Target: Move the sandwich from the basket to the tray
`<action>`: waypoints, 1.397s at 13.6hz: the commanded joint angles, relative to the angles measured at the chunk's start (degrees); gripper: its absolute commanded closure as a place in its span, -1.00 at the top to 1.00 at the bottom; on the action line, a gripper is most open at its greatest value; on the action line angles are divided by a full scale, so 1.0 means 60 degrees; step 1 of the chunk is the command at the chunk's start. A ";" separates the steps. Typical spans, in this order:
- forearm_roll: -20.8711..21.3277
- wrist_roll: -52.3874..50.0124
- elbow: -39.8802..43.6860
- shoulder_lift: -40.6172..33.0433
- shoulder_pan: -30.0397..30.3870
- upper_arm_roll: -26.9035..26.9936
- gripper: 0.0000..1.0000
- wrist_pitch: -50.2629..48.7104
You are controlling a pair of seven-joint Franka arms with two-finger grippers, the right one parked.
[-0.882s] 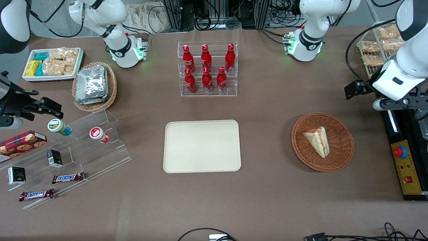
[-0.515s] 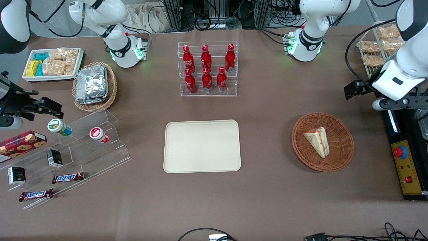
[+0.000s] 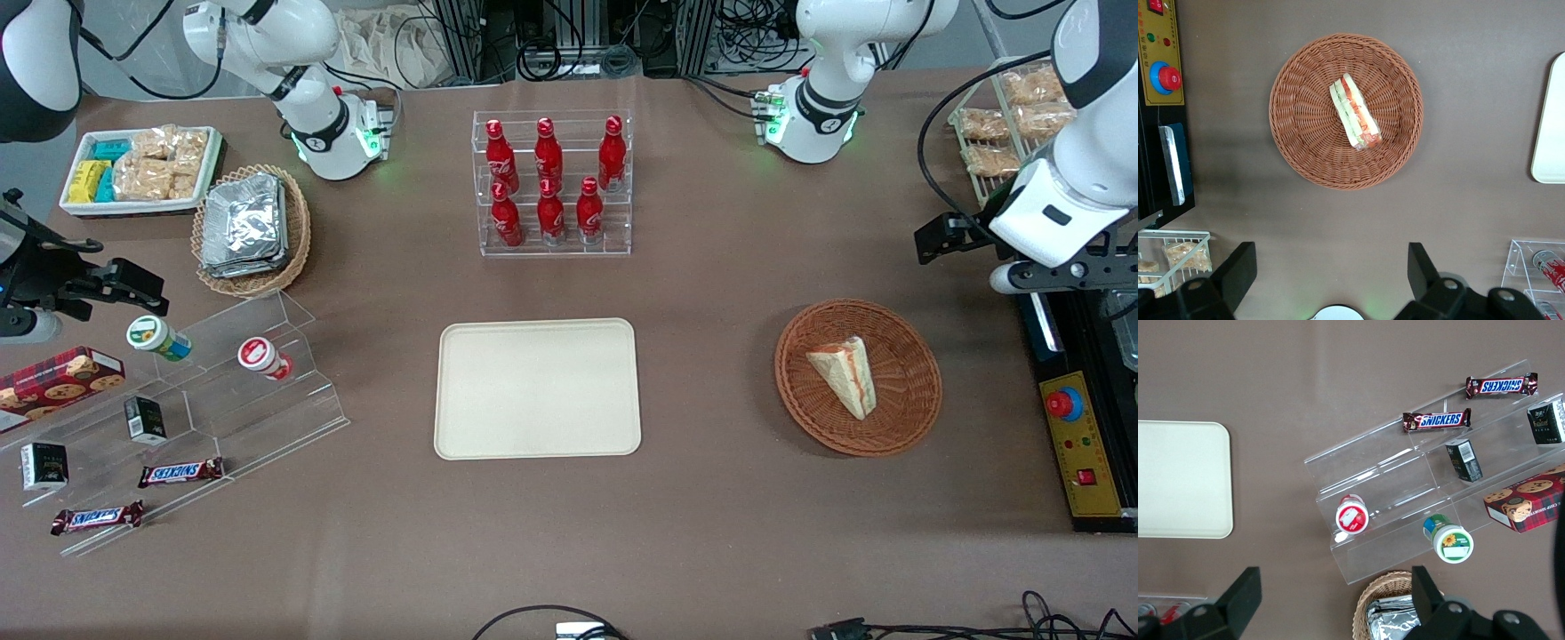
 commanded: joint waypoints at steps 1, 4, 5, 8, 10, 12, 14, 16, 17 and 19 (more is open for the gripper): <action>-0.0105 0.0046 -0.0167 -0.0119 -0.0121 0.0124 1.00 0.0159; -0.0105 0.0032 -0.0167 -0.0104 -0.0121 0.0124 1.00 0.0174; -0.0105 0.0032 -0.0167 -0.0090 -0.0121 0.0124 1.00 0.0174; -0.0498 -0.0056 -0.0210 0.0013 -0.0019 0.0153 1.00 0.0306; -0.0530 -0.0274 -0.0211 0.0232 -0.0019 0.0168 1.00 0.0349; -0.0530 -0.0757 -0.0298 0.0670 -0.0019 0.0168 1.00 0.0350; -0.0544 -0.1429 -0.0284 0.1314 -0.0019 0.0168 1.00 0.0408; -0.0544 -0.2221 -0.0371 0.2001 -0.0019 0.0168 1.00 0.0904; -0.0544 -0.2572 -0.0401 0.2339 -0.0048 0.0168 1.00 0.1196; -0.0588 -0.3728 -0.0488 0.2983 -0.0063 0.0153 1.00 0.1724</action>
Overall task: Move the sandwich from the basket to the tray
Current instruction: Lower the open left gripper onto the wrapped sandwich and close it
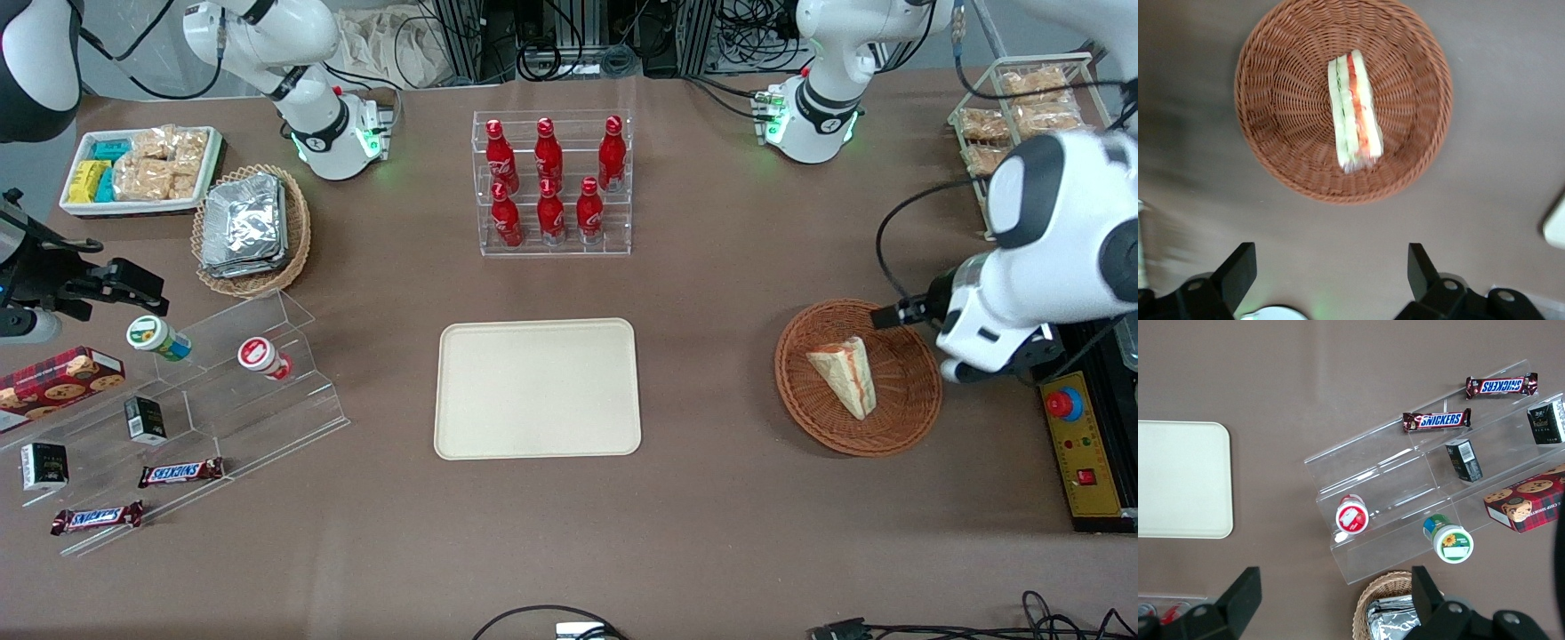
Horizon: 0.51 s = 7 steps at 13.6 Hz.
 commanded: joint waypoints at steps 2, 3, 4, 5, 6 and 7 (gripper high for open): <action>-0.0171 -0.1069 -0.0354 0.0845 -0.0079 0.0035 1.00 0.1191; -0.0171 -0.1069 -0.0763 0.0876 -0.0064 0.0035 1.00 0.1790; -0.0171 -0.1069 -0.1217 0.0890 -0.0035 0.0035 1.00 0.2463; -0.0171 -0.1069 -0.1540 0.0992 -0.0020 0.0050 1.00 0.3036; -0.0171 -0.1084 -0.1645 0.1167 -0.0020 0.0050 1.00 0.3375; -0.0171 -0.1084 -0.1675 0.1328 -0.0035 0.0050 1.00 0.3610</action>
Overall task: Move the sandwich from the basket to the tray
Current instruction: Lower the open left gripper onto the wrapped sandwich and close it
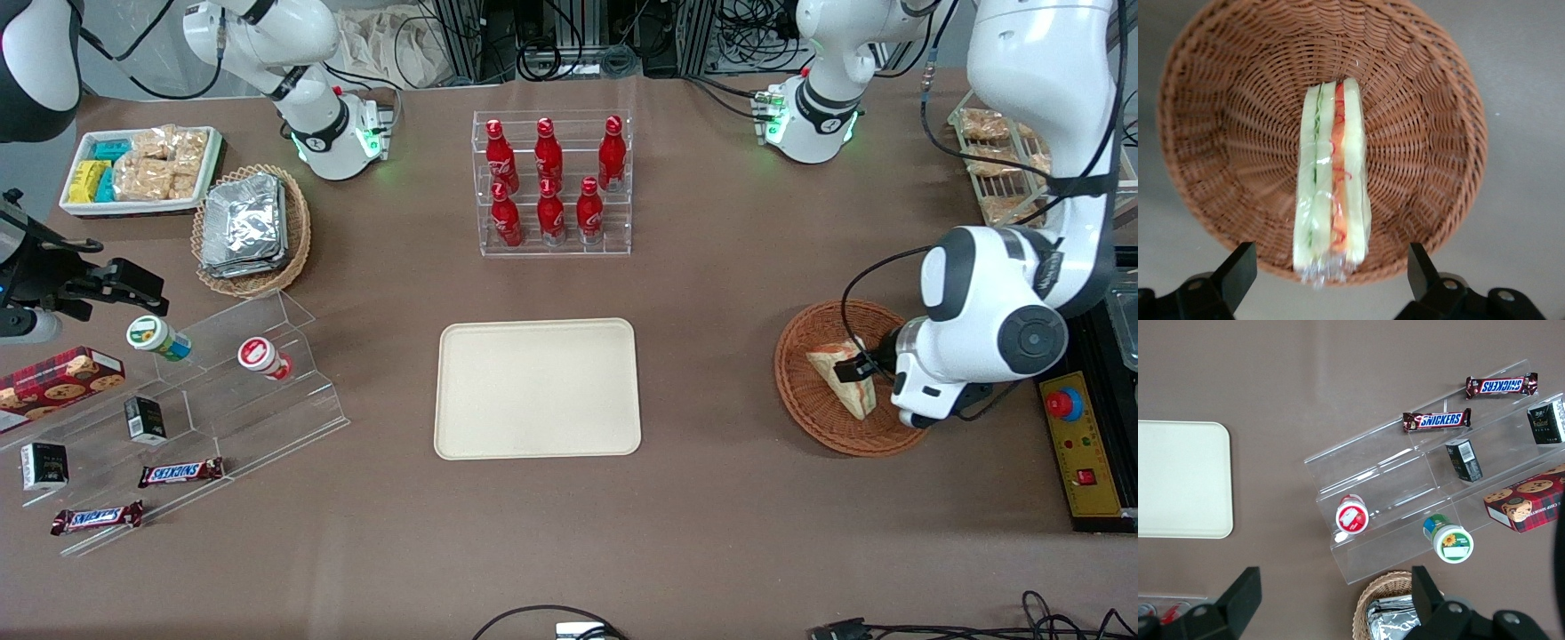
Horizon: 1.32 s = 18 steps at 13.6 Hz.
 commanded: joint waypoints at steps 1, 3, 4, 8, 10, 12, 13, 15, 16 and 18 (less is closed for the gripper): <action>-0.0120 -0.0118 -0.0414 0.0163 -0.0039 0.0046 1.00 0.0709; -0.0105 -0.0118 -0.0911 0.0208 -0.0024 0.0046 1.00 0.1381; -0.0105 -0.0103 -0.1189 0.0237 -0.0024 0.0061 1.00 0.1762; -0.0105 -0.0089 -0.1543 0.0661 0.0093 0.0061 0.67 0.2688; -0.0105 -0.0103 -0.1529 0.0633 0.0093 0.0061 -0.27 0.2674; -0.0120 -0.0147 -0.1485 0.0545 0.0093 0.0061 -0.73 0.2645; -0.0134 -0.0176 -0.1456 0.0371 0.0093 0.0046 -0.89 0.2601; -0.0134 -0.0613 -0.1223 0.0034 0.0035 0.0002 -1.00 0.2383; -0.0134 -0.0746 -0.0960 -0.0040 -0.0038 -0.0056 -1.00 0.2004; -0.0279 -0.1053 -0.0127 -0.0085 -0.0053 -0.0450 -1.00 0.1053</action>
